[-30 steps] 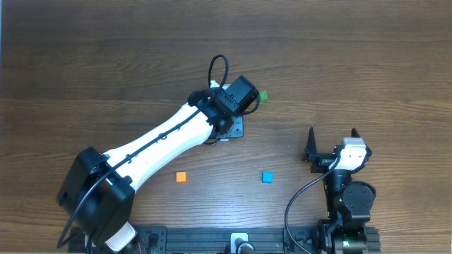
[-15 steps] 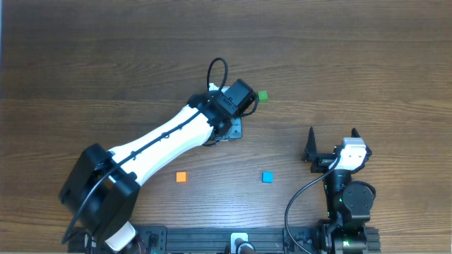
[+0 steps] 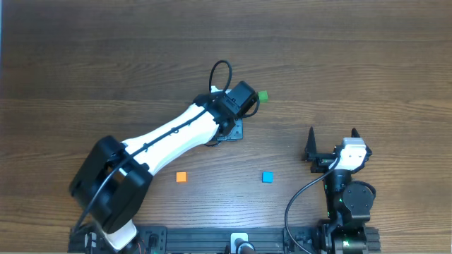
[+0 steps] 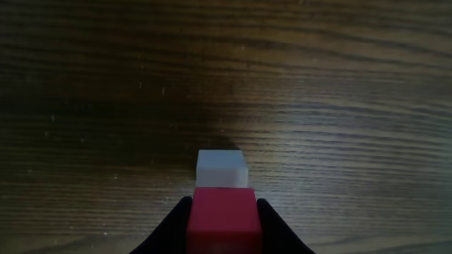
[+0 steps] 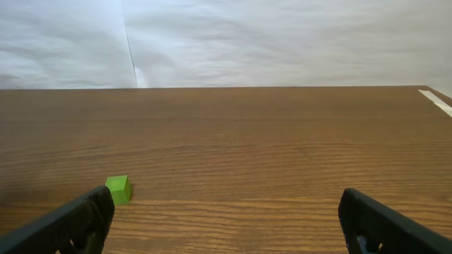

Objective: Stack Cubes

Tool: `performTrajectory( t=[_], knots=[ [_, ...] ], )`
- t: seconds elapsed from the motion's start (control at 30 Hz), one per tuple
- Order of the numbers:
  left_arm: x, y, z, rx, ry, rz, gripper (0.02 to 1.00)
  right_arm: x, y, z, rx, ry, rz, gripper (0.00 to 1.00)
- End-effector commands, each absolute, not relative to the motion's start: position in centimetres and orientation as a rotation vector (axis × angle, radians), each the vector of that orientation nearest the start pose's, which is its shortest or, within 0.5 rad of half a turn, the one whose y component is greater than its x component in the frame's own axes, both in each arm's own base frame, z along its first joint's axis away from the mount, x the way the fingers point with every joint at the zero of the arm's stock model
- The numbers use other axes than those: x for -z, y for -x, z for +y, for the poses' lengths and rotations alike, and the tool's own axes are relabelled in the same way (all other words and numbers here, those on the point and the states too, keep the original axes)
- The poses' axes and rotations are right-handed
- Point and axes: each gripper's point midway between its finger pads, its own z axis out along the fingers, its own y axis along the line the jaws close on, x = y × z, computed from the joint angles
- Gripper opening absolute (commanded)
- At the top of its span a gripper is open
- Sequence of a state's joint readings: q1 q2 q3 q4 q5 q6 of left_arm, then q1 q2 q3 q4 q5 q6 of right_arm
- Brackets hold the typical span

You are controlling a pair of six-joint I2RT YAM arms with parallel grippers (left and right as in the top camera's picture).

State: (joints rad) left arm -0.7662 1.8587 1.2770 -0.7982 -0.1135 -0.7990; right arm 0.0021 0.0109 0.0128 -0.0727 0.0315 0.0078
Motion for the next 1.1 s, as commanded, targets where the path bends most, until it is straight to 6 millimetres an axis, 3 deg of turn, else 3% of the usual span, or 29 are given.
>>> performTrajectory(
  t=[0.03,1.1],
  knots=[
    [-2.95,-28.71,-24.17,0.026,0.099,2.937,0.042,-15.75,-24.62,-0.48,0.011,-0.031,1.641,0.991],
    [-2.75,-28.97,-24.21,0.03,0.109,2.932,0.058,-15.75,-24.62,-0.48,0.011,-0.031,1.641,0.991]
  ],
)
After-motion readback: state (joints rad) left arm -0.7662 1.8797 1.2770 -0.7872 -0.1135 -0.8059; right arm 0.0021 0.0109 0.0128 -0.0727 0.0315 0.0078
